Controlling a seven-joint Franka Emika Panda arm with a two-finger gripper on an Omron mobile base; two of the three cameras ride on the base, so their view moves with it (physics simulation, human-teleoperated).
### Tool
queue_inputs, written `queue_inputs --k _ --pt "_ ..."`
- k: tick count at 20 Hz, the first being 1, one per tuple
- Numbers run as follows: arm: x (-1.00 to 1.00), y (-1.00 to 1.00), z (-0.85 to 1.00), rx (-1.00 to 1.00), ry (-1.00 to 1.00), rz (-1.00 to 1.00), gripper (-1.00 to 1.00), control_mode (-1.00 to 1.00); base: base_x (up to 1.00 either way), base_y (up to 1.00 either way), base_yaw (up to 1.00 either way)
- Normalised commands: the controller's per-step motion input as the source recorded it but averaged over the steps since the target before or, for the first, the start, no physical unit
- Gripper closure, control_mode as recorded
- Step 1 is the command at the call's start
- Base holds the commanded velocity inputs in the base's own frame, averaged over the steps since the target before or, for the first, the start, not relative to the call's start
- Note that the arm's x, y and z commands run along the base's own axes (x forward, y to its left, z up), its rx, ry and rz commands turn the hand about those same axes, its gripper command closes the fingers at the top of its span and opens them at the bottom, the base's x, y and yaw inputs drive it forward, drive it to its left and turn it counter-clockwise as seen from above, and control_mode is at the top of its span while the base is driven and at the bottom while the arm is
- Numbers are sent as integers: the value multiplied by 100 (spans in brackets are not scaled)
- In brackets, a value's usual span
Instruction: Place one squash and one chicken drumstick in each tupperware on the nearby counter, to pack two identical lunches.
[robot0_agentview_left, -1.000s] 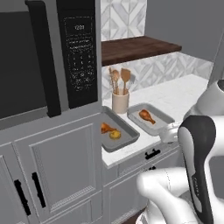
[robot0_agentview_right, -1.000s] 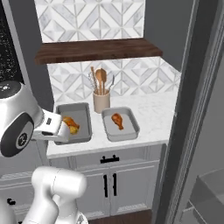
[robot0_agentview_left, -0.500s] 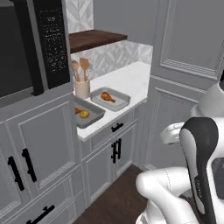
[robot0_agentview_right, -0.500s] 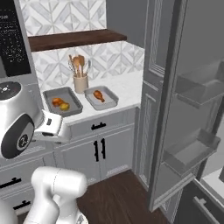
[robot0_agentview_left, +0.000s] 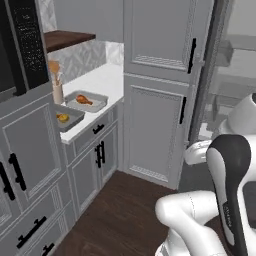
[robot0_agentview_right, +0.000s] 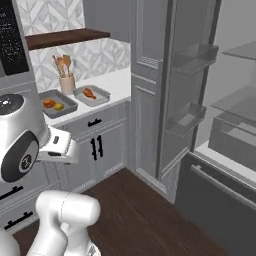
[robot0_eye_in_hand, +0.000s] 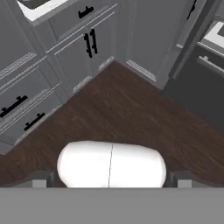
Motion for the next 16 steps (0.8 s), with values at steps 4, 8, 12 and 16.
queue_inputs --k 4,8,12,16 --pt "0 0 0 0 0 0 -100 100 -12 0 -76" --pt "0 0 0 0 0 0 -100 100 9 -4 -91" --pt "0 0 0 0 0 0 -100 100 22 -15 -85" --pt "0 0 0 0 0 0 -100 100 69 0 -64"
